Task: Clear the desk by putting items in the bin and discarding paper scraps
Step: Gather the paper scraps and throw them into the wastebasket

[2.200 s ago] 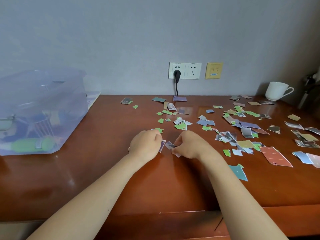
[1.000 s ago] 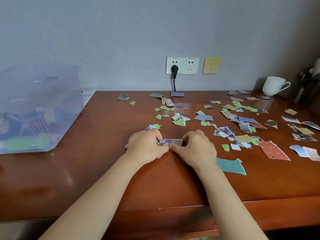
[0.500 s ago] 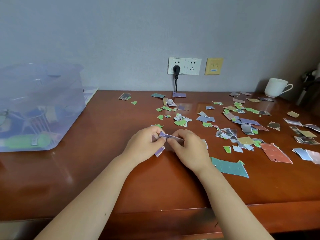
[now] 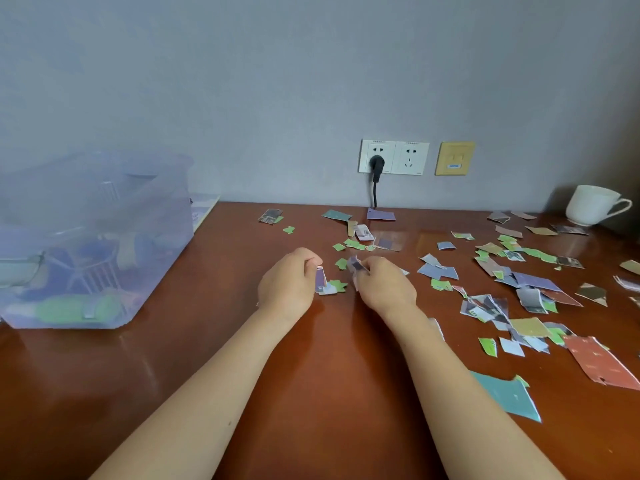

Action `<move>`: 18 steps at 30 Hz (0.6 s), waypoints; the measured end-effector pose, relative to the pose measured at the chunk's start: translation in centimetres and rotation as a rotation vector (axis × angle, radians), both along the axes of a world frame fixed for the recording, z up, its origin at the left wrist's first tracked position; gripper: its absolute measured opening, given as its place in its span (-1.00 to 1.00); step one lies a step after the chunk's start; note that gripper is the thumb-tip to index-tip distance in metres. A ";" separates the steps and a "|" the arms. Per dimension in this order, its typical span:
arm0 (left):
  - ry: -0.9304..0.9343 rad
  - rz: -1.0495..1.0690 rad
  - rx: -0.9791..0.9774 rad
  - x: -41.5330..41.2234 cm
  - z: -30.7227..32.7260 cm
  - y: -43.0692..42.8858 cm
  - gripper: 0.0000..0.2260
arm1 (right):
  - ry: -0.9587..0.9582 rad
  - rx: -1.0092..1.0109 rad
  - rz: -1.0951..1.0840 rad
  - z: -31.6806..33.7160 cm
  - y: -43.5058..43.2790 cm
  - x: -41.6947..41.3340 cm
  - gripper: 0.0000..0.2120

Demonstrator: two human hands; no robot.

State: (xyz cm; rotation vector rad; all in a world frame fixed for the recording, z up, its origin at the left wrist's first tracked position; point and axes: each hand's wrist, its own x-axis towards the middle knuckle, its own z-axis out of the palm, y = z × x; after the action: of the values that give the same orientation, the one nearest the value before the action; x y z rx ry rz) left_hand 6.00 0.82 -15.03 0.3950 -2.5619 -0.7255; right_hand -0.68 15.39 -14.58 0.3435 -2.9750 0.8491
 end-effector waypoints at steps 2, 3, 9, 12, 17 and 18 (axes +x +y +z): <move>-0.035 -0.009 0.001 -1.0 -0.3 -0.1 -0.77 | 0.021 0.057 0.000 -0.5 -0.4 -0.5 -0.62; -0.046 -0.018 0.002 -1.3 -0.6 0.0 -0.78 | 0.042 0.089 -0.005 -0.7 -0.4 -0.6 -0.67; -0.030 -0.041 -0.168 -1.9 -2.2 0.6 -0.78 | 0.090 0.142 0.050 -0.7 -0.2 0.1 -0.73; -0.050 -0.068 -0.236 -1.8 -2.4 0.6 -0.75 | 0.070 0.072 0.129 -0.5 -0.8 1.1 -0.66; -0.053 -0.087 -0.233 -1.7 -2.6 0.5 -0.73 | -0.062 -0.077 0.179 0.0 -1.5 1.5 -0.69; -0.049 -0.089 -0.215 -1.6 -2.6 0.4 -0.74 | -0.100 -0.152 0.185 0.1 -1.5 1.4 -0.71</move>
State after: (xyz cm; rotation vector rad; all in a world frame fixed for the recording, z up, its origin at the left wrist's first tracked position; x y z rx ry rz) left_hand 4.36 1.26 -17.62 0.2323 -2.6832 -0.4686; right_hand 0.73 13.87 -14.51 0.5931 -2.9781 1.1342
